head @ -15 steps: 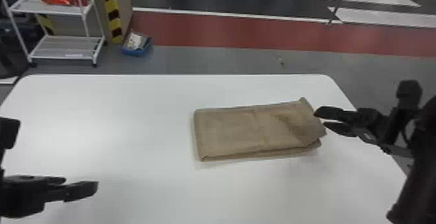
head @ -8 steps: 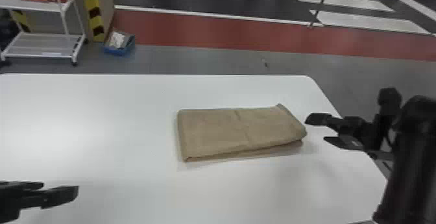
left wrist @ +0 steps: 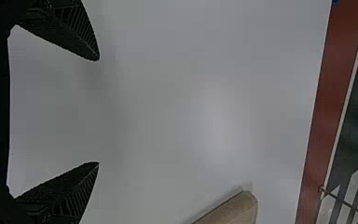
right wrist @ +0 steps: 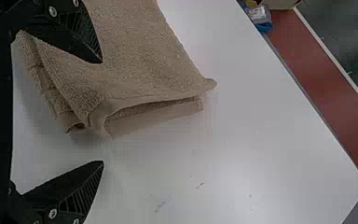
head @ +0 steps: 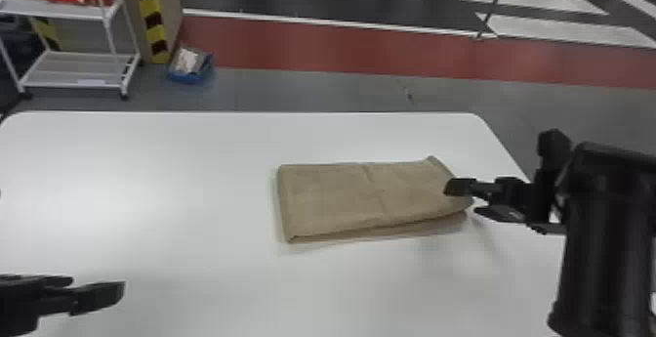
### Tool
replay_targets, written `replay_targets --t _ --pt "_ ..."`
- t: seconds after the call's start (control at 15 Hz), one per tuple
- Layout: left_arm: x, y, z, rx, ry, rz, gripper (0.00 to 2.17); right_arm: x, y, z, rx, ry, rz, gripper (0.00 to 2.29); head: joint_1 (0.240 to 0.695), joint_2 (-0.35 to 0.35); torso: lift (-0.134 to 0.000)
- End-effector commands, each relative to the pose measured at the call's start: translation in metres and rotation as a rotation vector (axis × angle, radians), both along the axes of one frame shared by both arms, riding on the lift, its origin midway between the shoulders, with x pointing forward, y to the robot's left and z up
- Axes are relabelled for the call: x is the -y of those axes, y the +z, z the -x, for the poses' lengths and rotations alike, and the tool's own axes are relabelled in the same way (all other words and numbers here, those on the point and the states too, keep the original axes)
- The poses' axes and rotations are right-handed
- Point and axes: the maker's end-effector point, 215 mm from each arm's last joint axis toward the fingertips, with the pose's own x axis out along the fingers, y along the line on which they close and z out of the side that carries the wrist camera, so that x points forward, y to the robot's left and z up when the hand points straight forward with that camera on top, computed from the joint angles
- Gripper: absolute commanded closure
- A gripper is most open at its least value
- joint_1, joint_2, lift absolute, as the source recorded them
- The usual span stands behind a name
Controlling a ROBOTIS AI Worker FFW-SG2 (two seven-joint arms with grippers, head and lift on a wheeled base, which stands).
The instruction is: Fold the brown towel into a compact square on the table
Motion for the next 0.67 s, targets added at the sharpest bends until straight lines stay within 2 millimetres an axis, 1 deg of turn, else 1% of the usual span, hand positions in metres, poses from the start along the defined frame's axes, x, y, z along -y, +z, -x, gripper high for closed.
replay_targets --t 0.0,0.07,0.13,0.27,0.33,0.4,0.47,0.6 --pt "-0.002 -0.001 0.001 -0.004 0.005 0.0 0.09 -0.008 0.004 -0.007 0.01 0.016 0.006 0.25 0.695 -0.17 -0.125" --pt "-0.003 -0.001 0.0 0.0 0.003 0.0 0.09 -0.012 0.003 -0.008 0.006 0.028 0.01 0.38 0.695 -0.163 -0.125" --pt "-0.003 -0.001 -0.001 0.005 0.003 -0.001 0.09 -0.017 0.002 -0.008 0.007 0.041 0.006 0.58 0.695 -0.159 -0.125" --pt "-0.005 -0.001 0.0 0.004 0.005 0.0 0.09 -0.019 0.0 -0.006 0.003 0.048 0.003 1.08 0.695 -0.146 -0.125" --pt "-0.006 0.0 -0.001 0.007 0.006 0.0 0.09 -0.019 -0.002 -0.004 0.001 0.046 -0.005 1.39 0.695 -0.143 -0.125" --pt "-0.006 0.001 -0.001 0.012 0.006 0.001 0.09 -0.019 -0.001 -0.005 0.006 0.042 -0.012 1.64 0.695 -0.14 -0.125" --pt "-0.007 0.004 -0.002 0.017 0.007 0.001 0.09 -0.019 -0.001 -0.003 0.002 0.037 -0.024 1.75 0.695 -0.138 -0.125" --pt "-0.007 0.007 -0.002 0.023 0.008 0.005 0.09 -0.018 0.007 -0.002 0.026 0.023 -0.052 1.75 0.695 -0.136 -0.125"
